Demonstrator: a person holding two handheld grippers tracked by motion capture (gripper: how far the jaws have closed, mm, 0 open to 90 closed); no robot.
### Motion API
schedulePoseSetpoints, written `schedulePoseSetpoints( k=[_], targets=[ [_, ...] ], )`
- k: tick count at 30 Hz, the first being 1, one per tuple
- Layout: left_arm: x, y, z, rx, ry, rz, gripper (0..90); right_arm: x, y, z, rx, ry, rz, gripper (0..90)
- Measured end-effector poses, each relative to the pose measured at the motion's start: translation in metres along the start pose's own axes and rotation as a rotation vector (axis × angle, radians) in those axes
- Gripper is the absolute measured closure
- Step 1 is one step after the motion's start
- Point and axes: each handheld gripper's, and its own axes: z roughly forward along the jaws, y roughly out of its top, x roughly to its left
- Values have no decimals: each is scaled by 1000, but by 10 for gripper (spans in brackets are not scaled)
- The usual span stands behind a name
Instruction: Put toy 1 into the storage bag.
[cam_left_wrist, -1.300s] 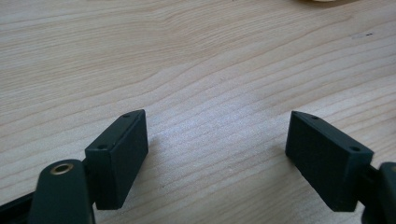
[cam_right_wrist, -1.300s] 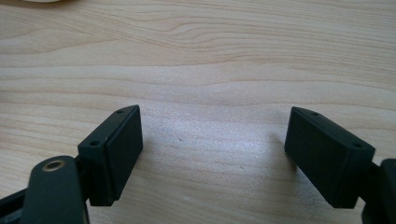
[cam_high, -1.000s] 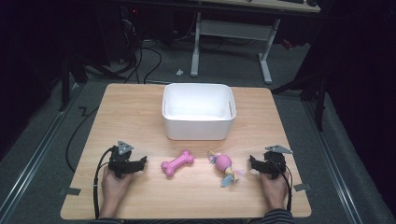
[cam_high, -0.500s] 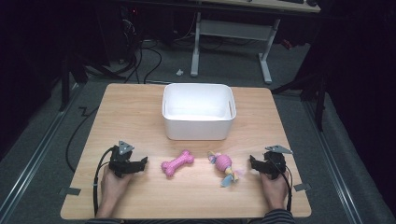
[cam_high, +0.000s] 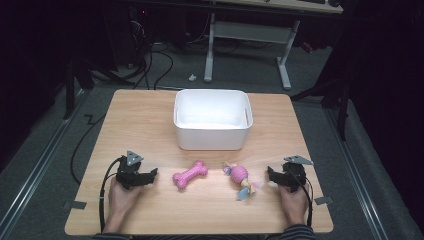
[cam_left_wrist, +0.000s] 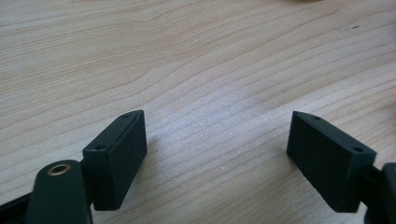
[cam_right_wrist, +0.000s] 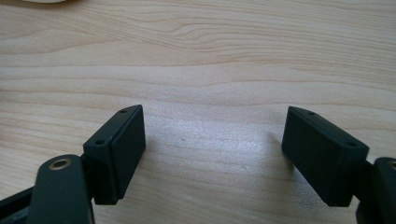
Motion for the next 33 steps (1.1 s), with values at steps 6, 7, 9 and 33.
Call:
schedulePoseSetpoints(
  k=[6, 7, 9, 33],
  targets=[
    [0, 0, -6, -17, 1, -5, 213, 0, 0, 0, -1, 0, -2, 217],
    [0, 0, -7, -19, 0, -6, 213, 0, 0, 0, -1, 0, -2, 218],
    [0, 0, -10, -24, -5, -9, 213, 0, 0, 0, -1, 0, -2, 218],
    [-28, 23, -39, -90, -147, 26, 220, 0, 0, 0, 0, 1, -1, 218]
  ],
)
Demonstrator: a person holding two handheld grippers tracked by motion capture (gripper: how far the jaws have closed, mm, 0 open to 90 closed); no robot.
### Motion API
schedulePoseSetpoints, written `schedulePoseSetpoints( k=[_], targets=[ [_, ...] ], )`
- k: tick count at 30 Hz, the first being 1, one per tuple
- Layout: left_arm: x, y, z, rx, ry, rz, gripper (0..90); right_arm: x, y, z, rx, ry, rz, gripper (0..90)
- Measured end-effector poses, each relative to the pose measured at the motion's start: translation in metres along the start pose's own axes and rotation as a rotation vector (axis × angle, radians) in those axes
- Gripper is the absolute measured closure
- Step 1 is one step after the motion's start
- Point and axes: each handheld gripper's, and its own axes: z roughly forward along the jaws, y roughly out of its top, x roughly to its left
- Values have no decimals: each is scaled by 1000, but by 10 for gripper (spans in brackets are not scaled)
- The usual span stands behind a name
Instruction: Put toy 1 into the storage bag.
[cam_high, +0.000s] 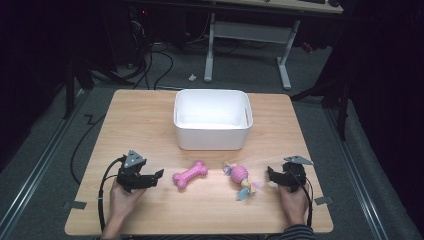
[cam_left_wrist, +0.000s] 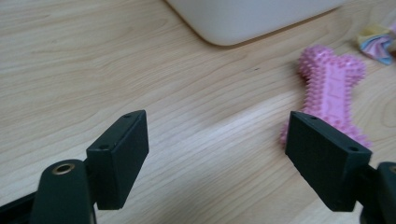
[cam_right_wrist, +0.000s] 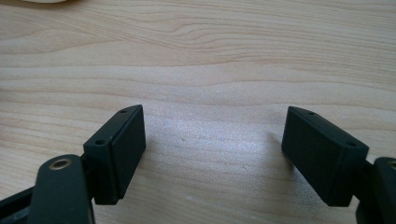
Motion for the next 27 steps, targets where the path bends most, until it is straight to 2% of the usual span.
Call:
schedulePoseSetpoints(
  k=[12, 17, 20, 27],
  targets=[
    [-21, 19, 3, 4, -51, 47, 220, 0, 0, 0, 0, 3, -3, 219],
    [-29, 24, 8, 26, -77, 68, 220, 0, 0, 0, 0, 3, -2, 218],
    [-34, 27, 12, 44, -86, 95, 224, 0, 0, 0, 0, 3, -3, 219],
    [-45, 36, 26, 95, -132, 131, 244, 0, 0, 0, -1, 4, -4, 219]
  ],
)
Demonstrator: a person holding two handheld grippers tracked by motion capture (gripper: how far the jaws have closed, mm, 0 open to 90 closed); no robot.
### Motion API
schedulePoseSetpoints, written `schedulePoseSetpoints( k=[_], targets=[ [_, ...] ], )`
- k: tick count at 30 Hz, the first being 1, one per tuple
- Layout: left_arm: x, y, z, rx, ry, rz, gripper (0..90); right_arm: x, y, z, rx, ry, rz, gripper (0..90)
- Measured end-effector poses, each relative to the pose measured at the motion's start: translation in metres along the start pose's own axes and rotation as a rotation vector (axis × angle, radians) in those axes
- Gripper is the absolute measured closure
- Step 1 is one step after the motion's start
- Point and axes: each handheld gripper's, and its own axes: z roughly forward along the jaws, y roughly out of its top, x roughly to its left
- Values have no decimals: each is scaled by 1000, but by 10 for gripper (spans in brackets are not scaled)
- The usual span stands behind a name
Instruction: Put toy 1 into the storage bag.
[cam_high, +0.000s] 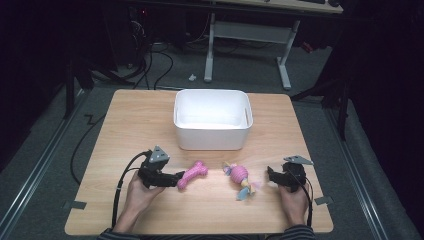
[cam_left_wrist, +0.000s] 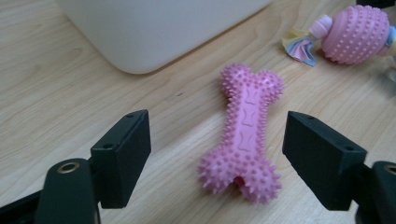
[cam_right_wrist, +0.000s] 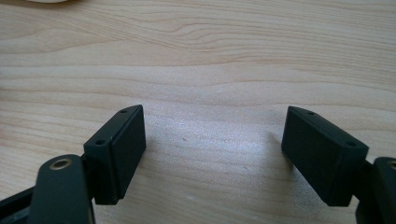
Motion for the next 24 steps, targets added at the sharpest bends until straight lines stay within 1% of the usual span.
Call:
schedulePoseSetpoints(
  k=[3, 7, 11, 13, 14, 19, 24],
  targets=[
    [-3, 3, 8, 34, -10, 20, 257, 0, 0, 0, 0, 0, 0, 219],
    [-5, 5, 18, 69, -27, 31, 275, 0, 0, 0, 0, 0, 0, 219],
    [-8, 9, 25, 86, -34, 48, 289, 0, 0, 0, 0, 0, 0, 219],
    [-9, 10, 27, 88, -35, 50, 295, 0, 0, 0, 0, 1, -1, 219],
    [-10, 13, 31, 100, -38, 60, 301, 0, 0, 0, 1, 0, -1, 219],
    [-12, 16, 42, 136, -32, 82, 341, 0, 0, 0, 0, 1, -1, 219],
    [-13, 15, 52, 165, -23, 90, 377, 0, 0, 0, 0, 1, -1, 219]
  ],
)
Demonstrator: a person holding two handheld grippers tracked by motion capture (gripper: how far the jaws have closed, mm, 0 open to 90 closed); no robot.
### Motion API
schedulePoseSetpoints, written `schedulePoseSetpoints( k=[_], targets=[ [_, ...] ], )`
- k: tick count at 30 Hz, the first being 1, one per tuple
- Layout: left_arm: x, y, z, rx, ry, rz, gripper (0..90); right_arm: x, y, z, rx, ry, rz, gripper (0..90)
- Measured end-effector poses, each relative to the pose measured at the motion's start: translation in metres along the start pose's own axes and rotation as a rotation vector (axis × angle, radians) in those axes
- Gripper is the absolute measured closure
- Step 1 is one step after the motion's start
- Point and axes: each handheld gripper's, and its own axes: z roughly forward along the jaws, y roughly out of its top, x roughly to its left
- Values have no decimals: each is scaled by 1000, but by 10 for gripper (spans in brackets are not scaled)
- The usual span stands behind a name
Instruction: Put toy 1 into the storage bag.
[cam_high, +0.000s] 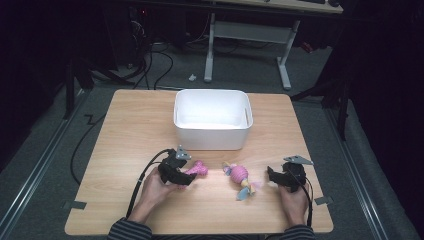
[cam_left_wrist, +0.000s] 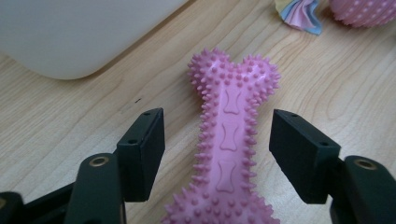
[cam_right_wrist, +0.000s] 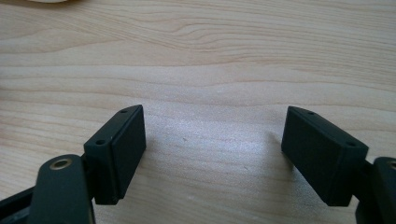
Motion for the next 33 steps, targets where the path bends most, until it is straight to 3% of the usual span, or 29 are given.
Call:
schedulePoseSetpoints(
  k=[12, 21, 33],
  targets=[
    [-1, 2, 10, 42, -1, 15, 443, 0, 0, 0, 0, 0, 0, 219],
    [-1, 2, 10, 39, -39, 19, 540, 0, 0, 0, 1, 0, 0, 219],
    [-2, 2, 8, 44, -44, 39, 593, 0, 0, 0, 2, 0, 0, 219]
  ],
)
